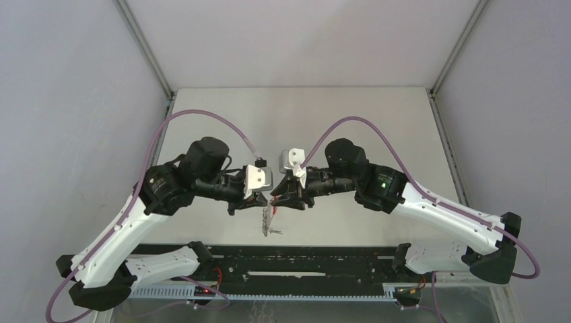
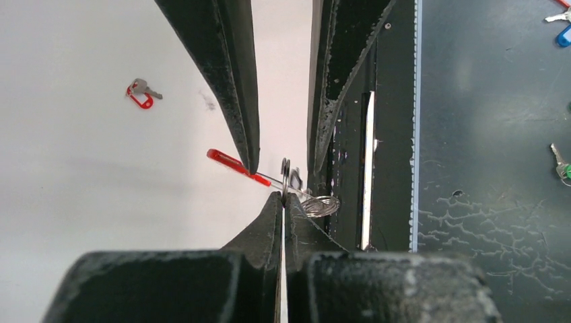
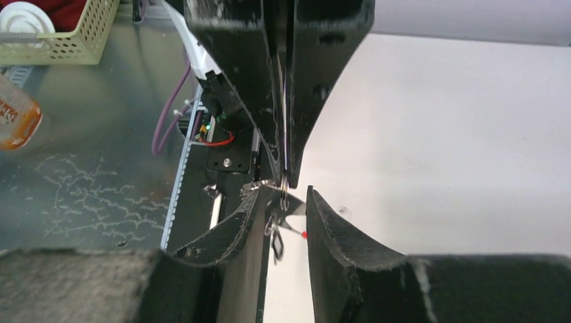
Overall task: Put the keys on the keyring
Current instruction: Adjust the keyring.
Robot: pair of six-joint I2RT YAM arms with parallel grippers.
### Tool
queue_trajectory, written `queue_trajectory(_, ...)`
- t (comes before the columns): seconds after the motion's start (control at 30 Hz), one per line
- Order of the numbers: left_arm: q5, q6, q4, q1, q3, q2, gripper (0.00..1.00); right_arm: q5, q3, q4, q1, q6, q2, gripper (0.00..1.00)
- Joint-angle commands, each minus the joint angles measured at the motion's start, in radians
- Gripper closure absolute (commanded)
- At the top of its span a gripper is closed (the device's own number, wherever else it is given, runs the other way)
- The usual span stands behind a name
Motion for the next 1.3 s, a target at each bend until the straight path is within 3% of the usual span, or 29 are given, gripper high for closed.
queue_trajectory(0.0, -0.026, -0.001, -0.015, -0.015, 0.070, 0.015, 1.00, 0.035, -0.001, 0.089, 0.008, 0.019, -0.025, 0.64)
queue_trajectory(0.47, -0.038, -0.011, -0.013, -0.021, 0.099, 0.025, 1.00, 0.020, 0.000, 0.086, 0.017, 0.028, -0.009, 0.66)
queue_trajectory(0.77, -0.037, -0.025, -0.013, -0.024, 0.117, 0.035, 1.00, 0.037, 0.000, 0.108, 0.018, 0.052, 0.010, 0.79)
queue_trajectory(1.0, -0.028, -0.028, -0.018, -0.024, 0.133, 0.039, 1.00, 0.034, -0.001, 0.083, 0.018, 0.048, 0.016, 0.75)
queue_trajectory(1.07, -0.022, -0.026, -0.017, -0.024, 0.132, 0.038, 1.00, 0.025, -0.001, 0.081, 0.016, 0.048, 0.017, 0.79)
queue_trajectory(1.17, -0.016, -0.021, -0.019, -0.025, 0.129, 0.035, 1.00, 0.013, 0.000, 0.093, 0.012, 0.053, 0.018, 0.99)
queue_trajectory(1.27, -0.023, -0.018, -0.018, -0.027, 0.125, 0.033, 1.00, 0.022, -0.001, 0.104, 0.013, 0.061, 0.010, 1.00)
